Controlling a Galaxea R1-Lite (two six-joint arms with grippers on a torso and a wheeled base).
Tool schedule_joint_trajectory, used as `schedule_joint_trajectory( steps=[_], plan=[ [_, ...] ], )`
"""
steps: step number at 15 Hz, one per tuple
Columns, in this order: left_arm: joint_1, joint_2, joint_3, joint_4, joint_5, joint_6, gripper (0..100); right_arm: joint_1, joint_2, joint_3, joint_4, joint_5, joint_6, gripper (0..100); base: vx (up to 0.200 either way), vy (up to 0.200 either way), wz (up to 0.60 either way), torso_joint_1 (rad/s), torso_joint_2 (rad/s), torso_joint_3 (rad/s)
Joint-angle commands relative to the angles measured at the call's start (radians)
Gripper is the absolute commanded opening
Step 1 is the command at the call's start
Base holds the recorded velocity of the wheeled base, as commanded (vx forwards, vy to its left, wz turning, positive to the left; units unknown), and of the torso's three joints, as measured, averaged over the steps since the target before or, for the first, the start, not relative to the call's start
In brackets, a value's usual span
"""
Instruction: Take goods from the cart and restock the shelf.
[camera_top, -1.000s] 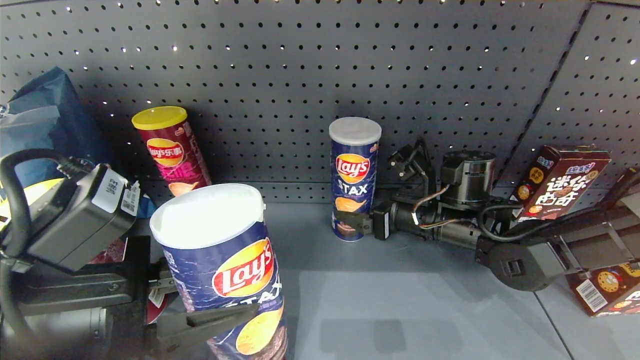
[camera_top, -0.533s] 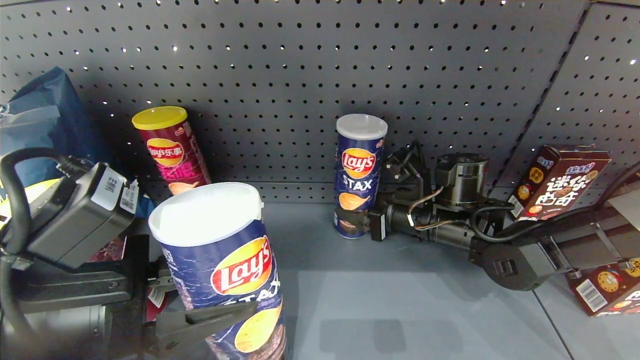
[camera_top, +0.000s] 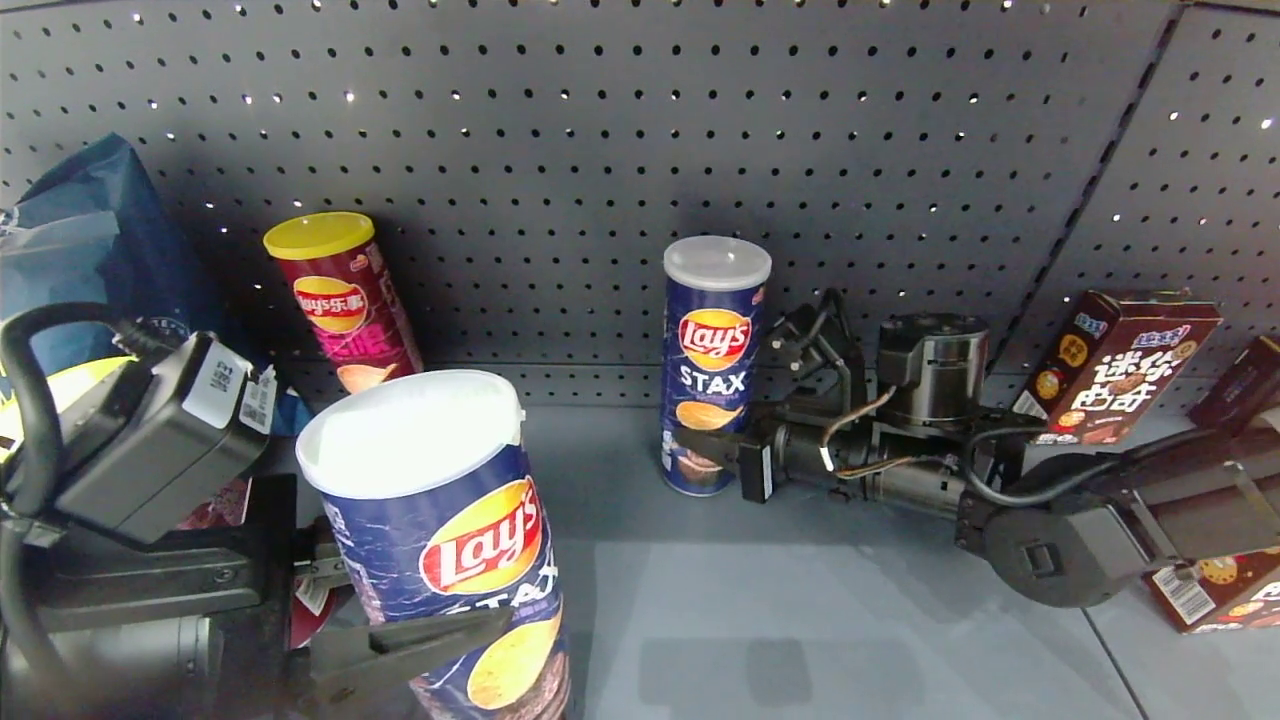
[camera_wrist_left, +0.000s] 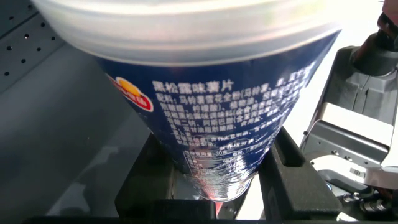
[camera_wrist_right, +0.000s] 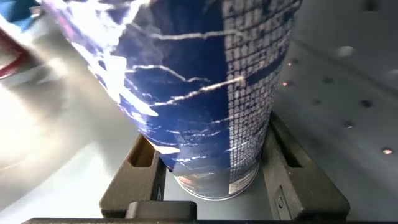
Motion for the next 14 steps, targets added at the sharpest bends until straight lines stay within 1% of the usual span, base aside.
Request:
schedule_joint_trajectory(
  steps=[1, 3, 5, 10, 13, 14],
  plan=[
    [0.000, -0.001, 0.000, 0.000, 0.000, 0.000, 0, 0.027, -0.091, 0.055, 0.001, -0.001, -0.001, 0, 0.000, 0.000, 0.00, 0.000, 0.00, 0.000],
    [0.000, -0.001, 0.000, 0.000, 0.000, 0.002, 0, 0.034, -0.138, 0.095, -0.003, -0.007, -0.002, 0, 0.000, 0.000, 0.00, 0.000, 0.00, 0.000],
    [-0.001, -0.001, -0.001, 0.000, 0.000, 0.002, 0, 0.047, -0.188, 0.132, -0.003, -0.035, -0.002, 0, 0.000, 0.000, 0.00, 0.000, 0.00, 0.000],
    [-0.001, 0.004, -0.004, 0.000, 0.000, 0.002, 0, 0.106, -0.284, 0.232, -0.003, -0.055, -0.002, 0, 0.000, 0.000, 0.00, 0.000, 0.00, 0.000],
    [-0.001, 0.004, -0.010, 0.000, 0.000, 0.002, 0, 0.132, -0.338, 0.321, -0.010, -0.062, -0.002, 0, 0.000, 0.000, 0.00, 0.000, 0.00, 0.000],
    [-0.001, 0.004, -0.018, 0.001, 0.002, 0.002, 0, 0.135, -0.349, 0.400, -0.069, -0.064, -0.001, 0, 0.000, 0.000, 0.00, 0.000, 0.00, 0.000]
  ],
)
